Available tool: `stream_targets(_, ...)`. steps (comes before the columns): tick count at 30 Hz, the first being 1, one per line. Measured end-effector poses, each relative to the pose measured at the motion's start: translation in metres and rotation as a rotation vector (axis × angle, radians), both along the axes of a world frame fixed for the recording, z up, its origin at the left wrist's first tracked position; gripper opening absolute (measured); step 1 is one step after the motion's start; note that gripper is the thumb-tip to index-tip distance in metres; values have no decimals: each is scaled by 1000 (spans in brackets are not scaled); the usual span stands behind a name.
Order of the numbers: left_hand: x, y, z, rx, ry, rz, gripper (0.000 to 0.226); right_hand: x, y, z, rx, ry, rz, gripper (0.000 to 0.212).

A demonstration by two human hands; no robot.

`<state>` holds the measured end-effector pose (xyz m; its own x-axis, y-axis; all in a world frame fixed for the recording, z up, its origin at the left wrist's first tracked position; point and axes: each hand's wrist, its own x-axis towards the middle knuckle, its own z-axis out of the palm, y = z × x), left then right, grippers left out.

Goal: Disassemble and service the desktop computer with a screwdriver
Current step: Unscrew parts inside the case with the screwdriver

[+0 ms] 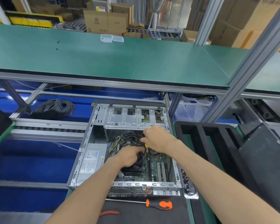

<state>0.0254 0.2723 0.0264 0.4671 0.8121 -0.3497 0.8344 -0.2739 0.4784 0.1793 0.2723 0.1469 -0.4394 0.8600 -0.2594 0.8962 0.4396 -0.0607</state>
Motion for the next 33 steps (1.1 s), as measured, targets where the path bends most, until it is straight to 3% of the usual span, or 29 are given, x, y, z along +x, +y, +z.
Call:
stream_targets(2,1,1,1,-4,5,-11,59,1,-1,1,-26,-14,30,29)
stream_targets(5,1,-1,1,2,26,0,54,-3,-4,-1,-67,65,130,8)
stream_targets(9,1,-2,2,-8,35,11,21,-12,-12,-8,-56,126,205,21)
stream_targets(14,1,-1,1,6,44,-6,57,-9,-2,-5,23,30,-14,24)
stream_targets(17,1,-1,1,18,73,-4,38,-12,-6,-5,-44,40,127,8)
stream_targets(19,1,-2,3,10,85,-17,27,-11,-7,-6,-86,62,211,16)
stream_targets(23,0,-1,5,-3,42,-33,54,2,-1,-3,-48,154,55,19)
stream_targets(25,0,-1,6,-15,8,-17,57,6,2,-4,-13,107,-40,26)
stream_targets(27,1,-2,7,-29,-2,-2,47,2,-1,-6,-30,67,-33,24)
stream_targets(29,4,-3,7,-46,26,12,20,-8,-9,-7,-44,86,70,15)
stream_targets(31,4,-4,9,-117,3,41,13,-12,-13,-8,-55,101,198,6)
stream_targets(32,4,-5,9,-156,-6,32,23,-12,-13,-7,-57,111,231,7)
stream_targets(33,3,-5,11,-180,-2,5,49,-10,-12,-6,-59,122,227,10)
